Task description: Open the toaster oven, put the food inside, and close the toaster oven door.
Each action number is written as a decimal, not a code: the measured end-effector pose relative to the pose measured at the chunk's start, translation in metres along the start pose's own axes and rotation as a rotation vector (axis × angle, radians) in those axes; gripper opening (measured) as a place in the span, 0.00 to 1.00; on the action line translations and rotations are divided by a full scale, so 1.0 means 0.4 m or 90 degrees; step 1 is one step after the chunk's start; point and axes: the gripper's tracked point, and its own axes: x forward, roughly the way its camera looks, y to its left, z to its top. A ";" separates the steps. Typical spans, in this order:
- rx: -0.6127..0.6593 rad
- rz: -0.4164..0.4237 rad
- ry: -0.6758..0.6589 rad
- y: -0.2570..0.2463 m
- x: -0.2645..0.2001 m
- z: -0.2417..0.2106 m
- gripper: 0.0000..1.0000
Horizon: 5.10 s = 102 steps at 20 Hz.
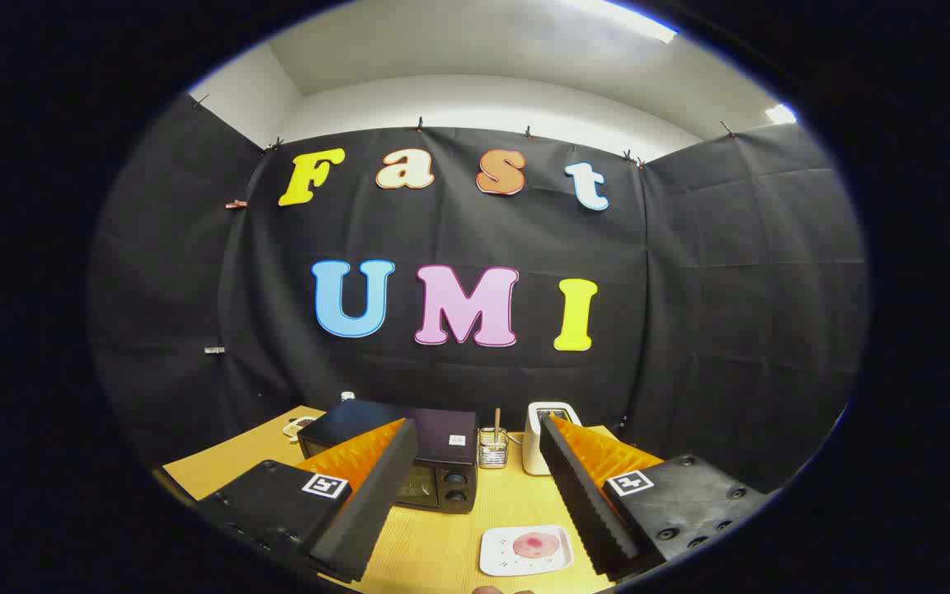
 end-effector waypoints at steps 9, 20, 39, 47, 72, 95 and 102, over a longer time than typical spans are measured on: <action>0.003 -0.024 0.013 -0.022 0.017 -0.015 0.98; 0.016 -0.057 0.027 -0.039 0.047 -0.032 0.98; 0.053 -0.009 0.109 0.221 0.269 -0.167 0.98; 0.070 0.019 0.164 0.359 0.374 -0.291 0.98; 0.038 0.035 0.268 0.493 0.384 -0.537 0.99; 0.013 0.094 0.488 0.327 -0.057 -0.778 0.98; 0.054 0.020 0.501 0.016 -0.066 -0.674 0.98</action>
